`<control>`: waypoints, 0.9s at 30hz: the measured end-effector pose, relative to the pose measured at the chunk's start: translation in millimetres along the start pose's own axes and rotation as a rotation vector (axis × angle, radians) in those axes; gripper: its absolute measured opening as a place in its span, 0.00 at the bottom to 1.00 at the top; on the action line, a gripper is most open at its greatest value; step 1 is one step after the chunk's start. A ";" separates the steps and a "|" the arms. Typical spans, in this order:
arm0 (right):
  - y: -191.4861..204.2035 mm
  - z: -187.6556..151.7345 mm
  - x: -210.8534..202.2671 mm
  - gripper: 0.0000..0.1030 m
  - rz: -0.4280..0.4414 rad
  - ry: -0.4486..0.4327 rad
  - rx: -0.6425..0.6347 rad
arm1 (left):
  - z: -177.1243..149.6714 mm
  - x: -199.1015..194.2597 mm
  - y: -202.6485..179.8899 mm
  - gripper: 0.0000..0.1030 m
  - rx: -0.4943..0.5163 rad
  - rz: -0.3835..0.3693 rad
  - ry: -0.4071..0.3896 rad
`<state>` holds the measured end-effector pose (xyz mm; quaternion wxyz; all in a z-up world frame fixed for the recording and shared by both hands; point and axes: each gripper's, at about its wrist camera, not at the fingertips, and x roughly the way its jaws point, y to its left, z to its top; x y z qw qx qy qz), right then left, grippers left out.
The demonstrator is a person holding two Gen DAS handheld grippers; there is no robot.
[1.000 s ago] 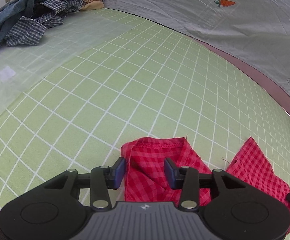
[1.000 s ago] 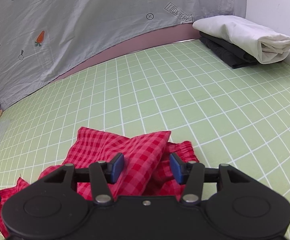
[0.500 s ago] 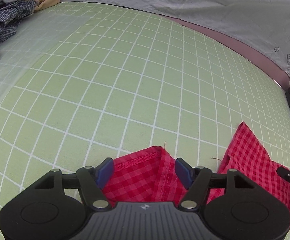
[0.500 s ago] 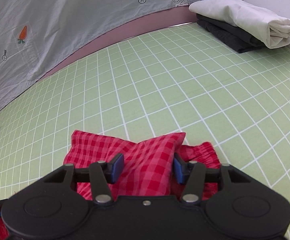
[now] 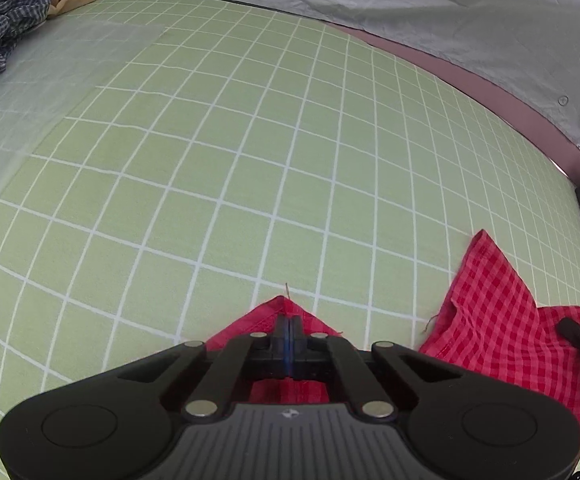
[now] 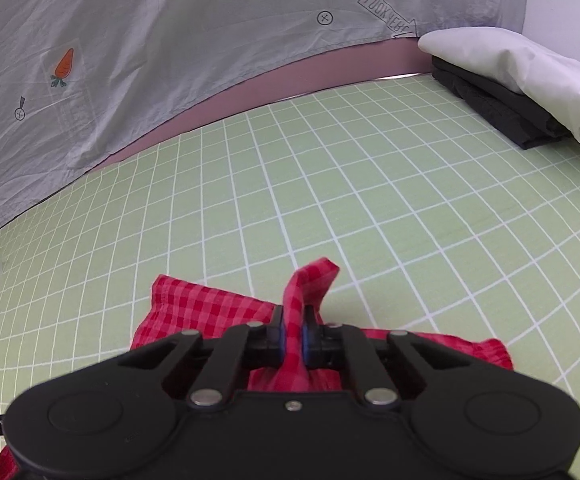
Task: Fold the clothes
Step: 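Lift the shorts with both tools and shake them out above the mat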
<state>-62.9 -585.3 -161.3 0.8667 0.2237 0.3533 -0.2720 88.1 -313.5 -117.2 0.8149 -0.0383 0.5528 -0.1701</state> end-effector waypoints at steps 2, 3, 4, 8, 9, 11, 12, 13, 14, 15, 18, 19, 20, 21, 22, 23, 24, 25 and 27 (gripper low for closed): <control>14.9 13.6 9.1 0.05 0.012 -0.024 -0.007 | 20.5 -0.9 12.8 0.00 -0.033 0.005 -0.036; 23.4 22.1 12.9 0.05 0.029 -0.037 -0.011 | 32.0 -4.8 17.5 0.00 -0.045 0.004 -0.060; 31.1 30.9 14.1 0.04 0.050 -0.056 -0.013 | 44.0 -10.4 21.7 0.00 -0.056 -0.002 -0.086; 60.6 67.4 3.6 0.03 0.105 -0.168 -0.033 | 86.4 -46.5 34.4 0.00 -0.071 0.003 -0.224; 63.6 75.8 -3.6 0.03 0.120 -0.200 -0.028 | 94.5 -57.1 36.9 0.00 -0.072 0.010 -0.259; 68.8 92.4 -18.7 0.03 0.150 -0.265 -0.015 | 108.1 -83.6 40.5 0.00 -0.099 0.009 -0.335; 71.4 100.7 -26.2 0.02 0.165 -0.298 -0.008 | 114.9 -97.5 42.3 0.00 -0.115 0.007 -0.373; 71.5 107.2 -36.8 0.02 0.182 -0.333 -0.003 | 119.5 -112.8 45.3 0.00 -0.131 0.004 -0.410; 71.4 113.4 -47.9 0.02 0.198 -0.368 0.003 | 121.3 -127.8 48.1 0.00 -0.146 0.001 -0.445; 69.9 118.4 -60.3 0.02 0.215 -0.404 0.009 | 122.4 -142.1 50.1 0.00 -0.159 0.000 -0.480; 61.5 126.4 -95.7 0.02 0.251 -0.498 0.013 | 116.0 -179.6 52.6 0.00 -0.182 -0.003 -0.568; 57.6 126.1 -105.3 0.02 0.255 -0.520 0.009 | 112.0 -186.5 52.8 0.00 -0.184 -0.003 -0.580; 52.2 122.2 -110.4 0.02 0.249 -0.521 0.003 | 105.2 -191.2 52.4 0.00 -0.185 0.001 -0.583; 46.5 117.7 -114.9 0.02 0.242 -0.520 -0.002 | 96.1 -193.2 52.0 0.00 -0.184 0.012 -0.577; 38.5 110.4 -116.9 0.02 0.233 -0.504 0.000 | 86.3 -194.0 51.8 0.00 -0.184 0.025 -0.567; 29.5 100.6 -114.7 0.02 0.220 -0.474 0.007 | 75.9 -191.9 52.2 0.00 -0.184 0.039 -0.550; 20.4 90.4 -112.0 0.02 0.206 -0.442 0.014 | 64.3 -186.6 54.5 0.00 -0.188 0.052 -0.523; 10.6 78.9 -105.9 0.02 0.181 -0.394 0.016 | 52.1 -178.5 57.3 0.00 -0.195 0.062 -0.484; -7.6 52.9 -91.8 0.03 0.126 -0.298 0.018 | 24.2 -155.1 62.1 0.00 -0.203 0.087 -0.383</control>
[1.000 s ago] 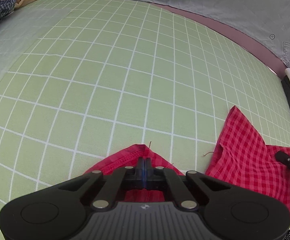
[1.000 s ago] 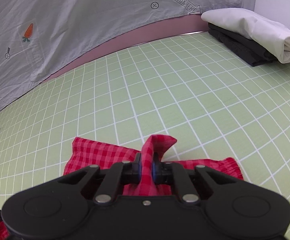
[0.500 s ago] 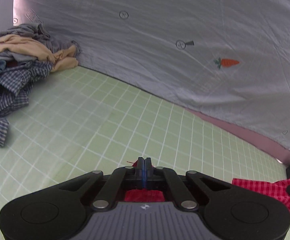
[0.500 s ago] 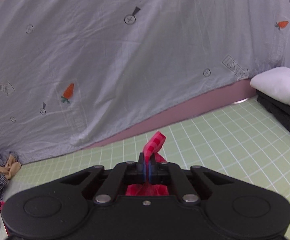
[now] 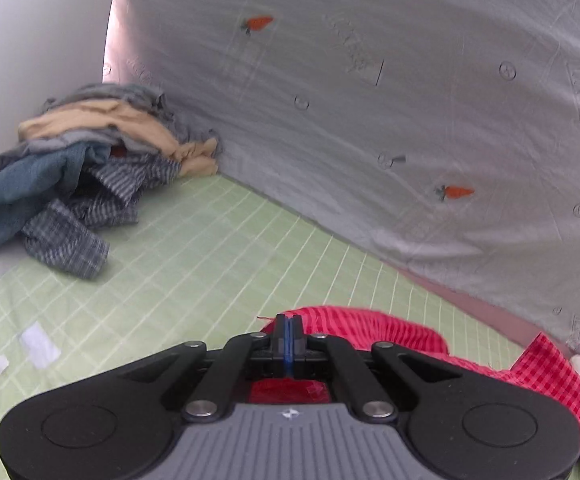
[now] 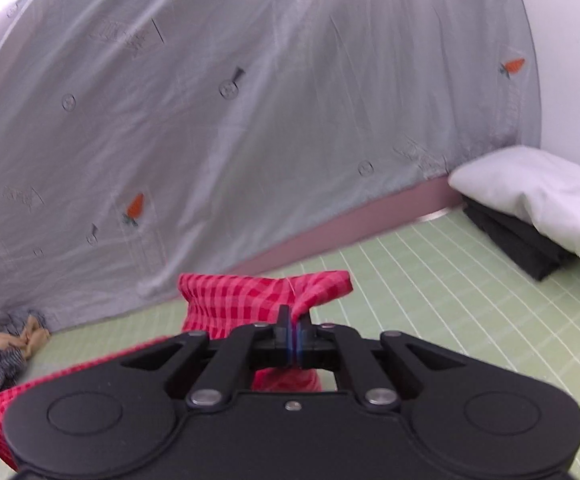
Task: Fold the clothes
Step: 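Lift the shorts with both tools and shake them out above the mat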
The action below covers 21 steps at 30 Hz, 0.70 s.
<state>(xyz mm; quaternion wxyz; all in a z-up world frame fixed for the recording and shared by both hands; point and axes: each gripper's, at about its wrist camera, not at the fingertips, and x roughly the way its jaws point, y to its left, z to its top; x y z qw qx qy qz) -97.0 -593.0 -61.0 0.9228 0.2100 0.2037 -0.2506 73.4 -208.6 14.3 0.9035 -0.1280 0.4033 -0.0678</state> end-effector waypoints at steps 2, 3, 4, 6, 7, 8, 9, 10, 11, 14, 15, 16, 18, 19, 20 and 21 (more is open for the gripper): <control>-19.2 -36.3 4.7 0.09 -0.073 0.131 -0.025 | -34.5 12.9 9.6 0.00 0.004 0.037 0.100; -27.3 -52.0 6.0 0.14 -0.104 0.188 -0.035 | -51.8 19.4 14.5 0.00 0.006 0.056 0.151; -35.5 -67.7 7.3 0.17 -0.135 0.245 -0.044 | -65.5 24.2 17.5 0.01 0.008 0.067 0.191; -48.7 -86.2 2.3 0.31 -0.158 0.298 -0.031 | -89.4 27.6 22.3 0.01 0.019 0.081 0.243; -52.2 -89.4 -0.5 0.33 -0.162 0.303 -0.021 | -95.3 26.6 23.0 0.01 0.021 0.090 0.251; -55.3 -92.0 -3.2 0.34 -0.166 0.305 -0.011 | -97.9 25.1 23.5 0.05 0.024 0.092 0.252; -57.1 -91.7 -5.0 0.36 -0.164 0.299 0.001 | -99.8 23.3 24.0 0.08 0.028 0.090 0.250; -55.5 -88.8 -5.7 0.40 -0.159 0.286 0.004 | -99.8 22.0 23.2 0.16 0.035 0.089 0.245; -53.4 -85.6 -6.3 0.42 -0.153 0.272 0.006 | -98.7 21.0 21.7 0.22 0.043 0.088 0.239; -44.6 -76.0 -7.6 0.49 -0.138 0.230 0.005 | -92.7 21.7 14.7 0.23 0.055 0.089 0.229; -39.8 -72.7 -7.6 0.53 -0.137 0.215 -0.001 | -91.4 23.1 13.5 0.23 0.052 0.088 0.230; -33.7 -69.8 -6.2 0.54 -0.134 0.203 -0.013 | -90.9 24.6 12.6 0.25 0.051 0.088 0.232; -21.5 -67.3 -2.1 0.55 -0.129 0.190 -0.045 | -93.5 27.9 10.6 0.32 0.065 0.097 0.239; -14.9 -66.8 0.6 0.57 -0.128 0.185 -0.064 | -95.1 29.6 9.5 0.37 0.073 0.102 0.242; -8.0 -67.5 3.4 0.58 -0.126 0.182 -0.085 | -97.4 31.6 9.4 0.41 0.083 0.108 0.249; -1.1 -68.8 6.1 0.62 -0.122 0.180 -0.104 | -100.1 33.8 9.7 0.43 0.092 0.115 0.259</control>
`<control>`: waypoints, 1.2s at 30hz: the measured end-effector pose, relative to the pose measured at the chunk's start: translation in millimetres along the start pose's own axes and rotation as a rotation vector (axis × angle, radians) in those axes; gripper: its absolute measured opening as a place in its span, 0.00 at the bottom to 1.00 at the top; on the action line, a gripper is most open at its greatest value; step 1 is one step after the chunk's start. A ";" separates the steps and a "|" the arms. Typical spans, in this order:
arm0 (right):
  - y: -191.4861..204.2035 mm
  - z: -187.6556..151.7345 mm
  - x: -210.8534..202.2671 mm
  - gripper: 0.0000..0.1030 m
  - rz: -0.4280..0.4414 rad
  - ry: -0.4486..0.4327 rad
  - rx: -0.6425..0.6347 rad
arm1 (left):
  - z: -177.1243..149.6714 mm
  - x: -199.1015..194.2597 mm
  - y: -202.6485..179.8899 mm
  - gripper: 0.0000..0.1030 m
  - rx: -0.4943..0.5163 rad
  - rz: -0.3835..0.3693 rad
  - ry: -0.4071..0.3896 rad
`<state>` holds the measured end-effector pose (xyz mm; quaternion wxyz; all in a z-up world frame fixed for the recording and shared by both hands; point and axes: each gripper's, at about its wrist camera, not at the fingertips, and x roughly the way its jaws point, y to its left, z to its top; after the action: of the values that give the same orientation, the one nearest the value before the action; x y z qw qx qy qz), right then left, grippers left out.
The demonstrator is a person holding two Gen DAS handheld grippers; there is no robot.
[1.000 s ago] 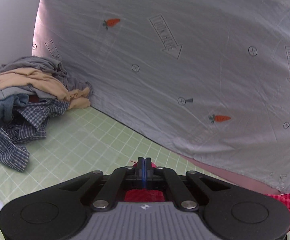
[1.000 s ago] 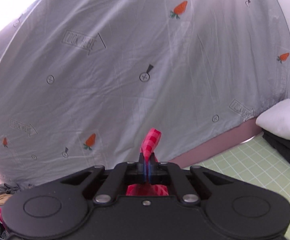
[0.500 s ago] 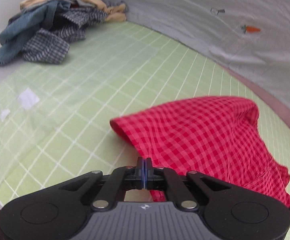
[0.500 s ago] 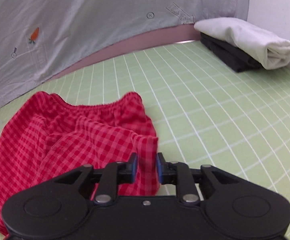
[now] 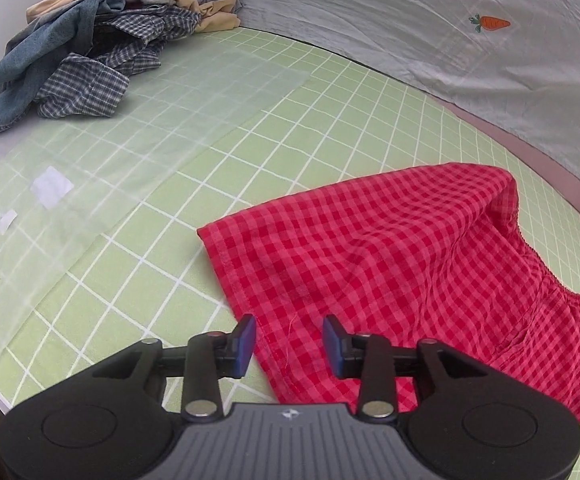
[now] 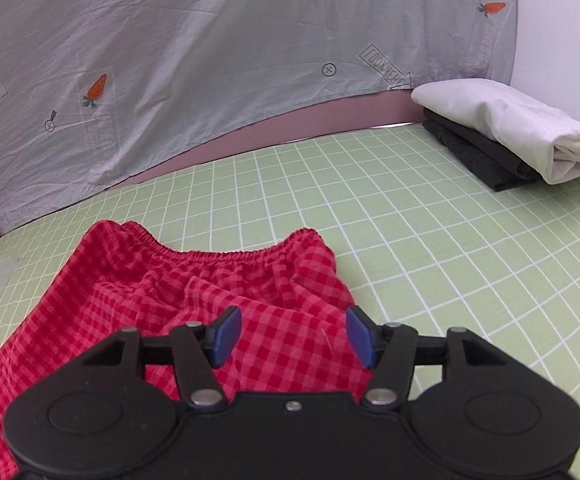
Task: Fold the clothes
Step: 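Lift the shorts with both tools and shake them out above the mat, then lay the shorts down and pinch the waistband with the right tool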
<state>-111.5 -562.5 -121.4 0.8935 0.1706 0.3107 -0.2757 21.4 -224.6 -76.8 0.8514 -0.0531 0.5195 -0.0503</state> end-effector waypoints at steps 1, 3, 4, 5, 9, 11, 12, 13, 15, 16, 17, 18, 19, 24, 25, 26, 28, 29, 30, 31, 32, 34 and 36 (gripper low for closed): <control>7.3 -0.2 2.0 0.66 0.002 -0.004 -0.019 | -2.0 3.0 0.6 0.46 0.008 0.006 0.011; 22.1 -0.8 8.4 0.73 0.028 -0.003 -0.060 | -4.4 8.1 5.4 0.59 0.017 0.017 0.026; 29.7 -0.5 14.3 0.75 0.049 0.005 -0.085 | -5.5 10.5 8.2 0.64 0.022 0.023 0.032; 37.4 -0.2 20.5 0.75 0.070 0.014 -0.110 | -5.5 12.4 11.9 0.65 0.022 0.028 0.037; 65.9 2.7 49.6 0.75 0.033 0.027 -0.225 | 3.9 18.0 31.2 0.67 -0.011 0.033 0.051; 72.5 3.5 63.1 0.75 0.000 0.040 -0.246 | 10.0 19.7 37.5 0.69 -0.012 0.028 0.050; 72.3 2.8 67.7 0.74 -0.009 0.049 -0.242 | 12.7 20.6 39.2 0.69 -0.004 0.026 0.050; 71.7 1.9 72.0 0.67 -0.017 0.058 -0.235 | 15.4 21.4 41.0 0.69 0.004 0.023 0.049; 69.5 -1.0 78.4 0.34 -0.026 0.079 -0.219 | 20.5 23.8 44.5 0.70 0.021 0.016 0.049; 67.8 -3.3 80.2 0.19 -0.026 0.092 -0.209 | 22.4 25.8 46.0 0.70 0.029 0.013 0.050; 65.3 -6.0 76.3 0.15 -0.030 0.084 -0.192 | 24.1 27.6 47.4 0.70 0.038 0.010 0.052; 62.8 -8.8 71.6 0.07 -0.034 0.072 -0.174 | 25.9 29.5 48.8 0.70 0.046 0.007 0.053; 60.2 -11.6 66.8 0.03 -0.038 0.061 -0.156 | 27.7 31.4 50.3 0.70 0.053 0.006 0.055; 41.8 -29.6 14.4 0.01 -0.088 0.005 -0.062 | 38.3 40.6 57.2 0.70 0.071 0.012 0.069; 37.7 -35.4 4.0 0.01 -0.102 0.006 -0.049 | 40.3 42.0 57.6 0.70 0.076 0.014 0.071; 32.9 -41.8 -5.1 0.01 -0.116 0.011 -0.036 | 42.0 43.6 57.5 0.70 0.081 0.015 0.071; 22.7 -56.0 -20.3 0.01 -0.143 0.030 -0.013 | 45.3 47.7 57.3 0.70 0.094 0.017 0.071; 17.6 -63.2 -25.0 0.01 -0.165 0.046 -0.003 | 46.8 50.5 57.5 0.70 0.099 0.017 0.072; 12.5 -70.5 -29.2 0.01 -0.189 0.064 0.006 | 48.1 53.0 57.3 0.70 0.103 0.018 0.071; 6.6 -77.0 -31.6 0.01 -0.209 0.083 0.023 | 49.2 55.3 57.0 0.70 0.106 0.019 0.069; 0.5 -83.4 -33.9 0.01 -0.230 0.102 0.041 | 50.3 57.7 56.7 0.70 0.109 0.020 0.067; -9.1 -93.5 -39.0 0.02 -0.267 0.131 0.067 | 52.6 62.0 56.2 0.70 0.118 0.023 0.062; -14.6 -97.0 -44.7 0.04 -0.296 0.139 0.077 | 54.9 65.3 55.8 0.70 0.131 0.025 0.055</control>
<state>-194.2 -510.6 -166.9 0.8122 0.1758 0.3829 -0.4035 101.7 -176.5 -117.2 0.8391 0.0108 0.5387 -0.0748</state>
